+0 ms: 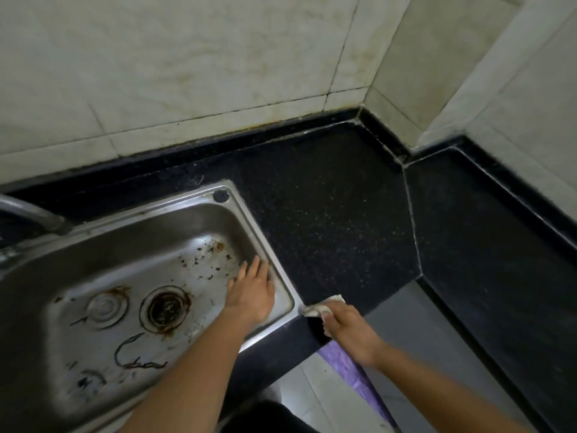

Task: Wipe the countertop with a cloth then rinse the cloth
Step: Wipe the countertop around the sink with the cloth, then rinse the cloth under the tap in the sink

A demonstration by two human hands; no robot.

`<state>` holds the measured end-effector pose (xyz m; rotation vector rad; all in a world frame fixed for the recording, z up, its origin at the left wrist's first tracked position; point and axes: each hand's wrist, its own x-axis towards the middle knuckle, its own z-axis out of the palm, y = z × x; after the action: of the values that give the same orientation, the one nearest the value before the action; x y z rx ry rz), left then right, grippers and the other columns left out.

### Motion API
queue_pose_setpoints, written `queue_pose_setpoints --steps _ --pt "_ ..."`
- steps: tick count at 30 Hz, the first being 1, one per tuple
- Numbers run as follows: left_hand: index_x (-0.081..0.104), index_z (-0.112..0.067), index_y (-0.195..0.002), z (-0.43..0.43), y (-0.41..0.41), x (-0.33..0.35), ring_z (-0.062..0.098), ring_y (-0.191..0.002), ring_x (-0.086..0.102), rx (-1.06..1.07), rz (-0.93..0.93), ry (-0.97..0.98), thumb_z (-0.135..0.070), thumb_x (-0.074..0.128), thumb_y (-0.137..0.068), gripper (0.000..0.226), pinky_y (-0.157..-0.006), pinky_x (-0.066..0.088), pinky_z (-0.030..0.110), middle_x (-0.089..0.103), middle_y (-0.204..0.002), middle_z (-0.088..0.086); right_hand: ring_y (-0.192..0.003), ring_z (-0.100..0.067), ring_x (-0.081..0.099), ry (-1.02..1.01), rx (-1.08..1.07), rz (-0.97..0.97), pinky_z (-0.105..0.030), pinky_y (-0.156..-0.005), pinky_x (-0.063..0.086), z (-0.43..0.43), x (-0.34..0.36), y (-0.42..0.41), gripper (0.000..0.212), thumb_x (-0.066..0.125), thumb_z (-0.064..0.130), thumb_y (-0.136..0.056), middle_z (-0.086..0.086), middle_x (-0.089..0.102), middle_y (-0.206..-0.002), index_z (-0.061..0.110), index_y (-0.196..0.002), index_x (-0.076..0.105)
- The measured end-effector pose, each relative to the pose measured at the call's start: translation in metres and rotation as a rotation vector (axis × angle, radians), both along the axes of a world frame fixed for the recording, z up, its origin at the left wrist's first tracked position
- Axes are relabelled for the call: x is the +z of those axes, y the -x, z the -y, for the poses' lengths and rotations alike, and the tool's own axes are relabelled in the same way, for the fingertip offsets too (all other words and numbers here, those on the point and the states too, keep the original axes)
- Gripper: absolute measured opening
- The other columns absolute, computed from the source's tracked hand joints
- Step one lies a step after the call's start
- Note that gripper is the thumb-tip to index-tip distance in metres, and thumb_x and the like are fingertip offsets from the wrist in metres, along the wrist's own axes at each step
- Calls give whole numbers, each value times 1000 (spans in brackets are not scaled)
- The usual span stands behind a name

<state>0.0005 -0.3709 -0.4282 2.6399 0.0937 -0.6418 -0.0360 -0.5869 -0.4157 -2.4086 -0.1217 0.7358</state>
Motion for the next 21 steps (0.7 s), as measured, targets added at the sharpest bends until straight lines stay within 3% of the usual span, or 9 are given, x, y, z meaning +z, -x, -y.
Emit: queue_pose_setpoints --steps 2,4,6,9,12,13,16,19,21 --pt "16 -17 -151 -15 6 6 21 -144 14 78 41 21 -33 22 -101 53 -117 17 41 12 -159 1 -99 -14 59 -74 -82 34 -28 -91 43 -18 17 -16 28 36 32 -102 -1 64 -106 23 -108 62" --pt "23 -15 -148 -36 16 13 21 -140 25 162 92 25 -31 25 -100 51 -115 23 39 25 -155 5 -97 -13 59 -128 -73 41 -23 -80 42 -44 32 -32 28 35 27 -103 1 64 -105 20 -111 61" --pt "31 -12 -145 -63 27 20 23 -135 34 249 132 22 -28 27 -100 48 -111 30 36 35 -150 8 -103 -12 58 -236 -65 -9 -22 -84 43 -78 41 -47 30 35 29 -104 3 64 -110 23 -118 60" --pt "39 -10 -140 -109 50 27 24 -126 43 389 146 -8 -25 31 -100 44 -105 36 34 45 -141 10 -109 -13 57 -386 -37 -131 -32 -98 45 -135 50 -59 27 37 32 -103 1 63 -118 28 -115 61" --pt "46 -10 -134 -158 70 24 24 -122 47 502 144 -30 -24 33 -99 39 -102 36 33 50 -136 10 -100 -8 58 -393 15 -205 -22 -81 45 -190 56 -64 28 36 33 -103 3 63 -114 26 -116 60" --pt "51 -11 -127 -174 78 23 24 -116 50 527 148 -41 -23 33 -98 36 -97 40 34 55 -130 10 -102 -8 58 -399 20 -216 -22 -82 45 -207 56 -64 30 37 32 -103 3 63 -116 23 -121 59" --pt "58 -13 -114 -223 98 20 23 -102 56 605 173 -58 -23 35 -98 30 -84 43 31 59 -117 7 -113 -12 56 -440 -5 -252 -28 -101 43 -256 47 -65 32 41 30 -102 4 61 -125 22 -128 59" --pt "55 -15 -121 -270 106 19 26 -109 54 702 189 -58 -26 39 -97 30 -90 46 36 55 -124 10 -110 -10 57 -518 -53 -281 -20 -93 44 -298 44 -59 30 43 22 -102 5 62 -120 19 -128 59" --pt "47 -15 -133 -296 99 18 27 -115 52 771 225 -42 -24 40 -97 38 -94 44 38 53 -129 12 -111 -14 59 -486 -68 -253 -22 -92 45 -322 41 -58 29 47 24 -101 1 65 -118 19 -125 62"
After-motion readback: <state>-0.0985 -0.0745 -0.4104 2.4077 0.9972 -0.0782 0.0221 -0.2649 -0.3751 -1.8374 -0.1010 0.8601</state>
